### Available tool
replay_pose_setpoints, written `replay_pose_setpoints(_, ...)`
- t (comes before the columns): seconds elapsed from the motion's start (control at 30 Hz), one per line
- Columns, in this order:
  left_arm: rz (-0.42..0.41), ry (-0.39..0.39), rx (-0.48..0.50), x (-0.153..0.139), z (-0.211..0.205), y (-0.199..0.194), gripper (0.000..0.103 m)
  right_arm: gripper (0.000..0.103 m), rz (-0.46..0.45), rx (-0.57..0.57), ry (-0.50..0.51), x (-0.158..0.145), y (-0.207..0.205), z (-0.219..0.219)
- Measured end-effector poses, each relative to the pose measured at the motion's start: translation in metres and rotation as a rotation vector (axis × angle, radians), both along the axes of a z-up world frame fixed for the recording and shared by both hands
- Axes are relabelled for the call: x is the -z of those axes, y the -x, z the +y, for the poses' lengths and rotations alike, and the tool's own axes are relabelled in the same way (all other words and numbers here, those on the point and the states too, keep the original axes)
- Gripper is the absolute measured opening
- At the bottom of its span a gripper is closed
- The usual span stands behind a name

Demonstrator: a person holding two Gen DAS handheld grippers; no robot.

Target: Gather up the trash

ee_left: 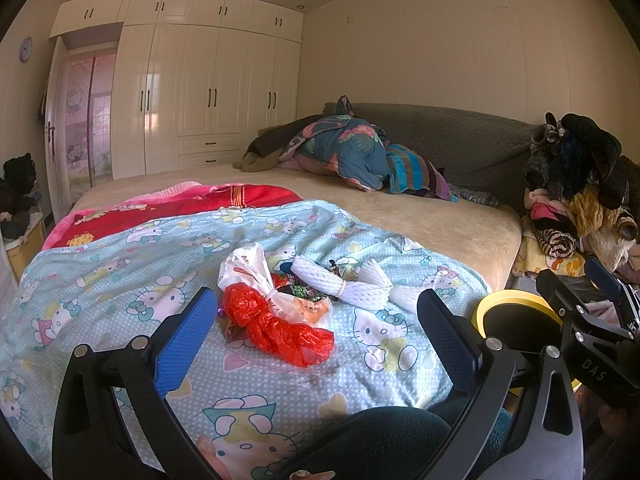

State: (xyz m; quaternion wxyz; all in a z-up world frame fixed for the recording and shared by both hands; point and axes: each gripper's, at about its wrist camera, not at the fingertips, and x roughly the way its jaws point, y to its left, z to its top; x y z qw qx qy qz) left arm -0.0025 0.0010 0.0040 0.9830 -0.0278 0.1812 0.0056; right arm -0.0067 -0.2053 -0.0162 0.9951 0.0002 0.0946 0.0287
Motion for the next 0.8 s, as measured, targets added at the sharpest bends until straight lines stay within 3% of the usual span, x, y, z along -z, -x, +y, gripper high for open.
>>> replay_pose_setpoints(0.4,0.004,0.018,0.005,0.001,0.004,0.001,0.097,0.093,0.018,-0.014,-0.001,-0.001,-0.002,0.000)
replay_pose_setpoints(0.8,0.021,0.080,-0.033,0.006,0.030,-0.011,0.097,0.093,0.044,-0.150,0.022,-0.003,-0.025,0.028)
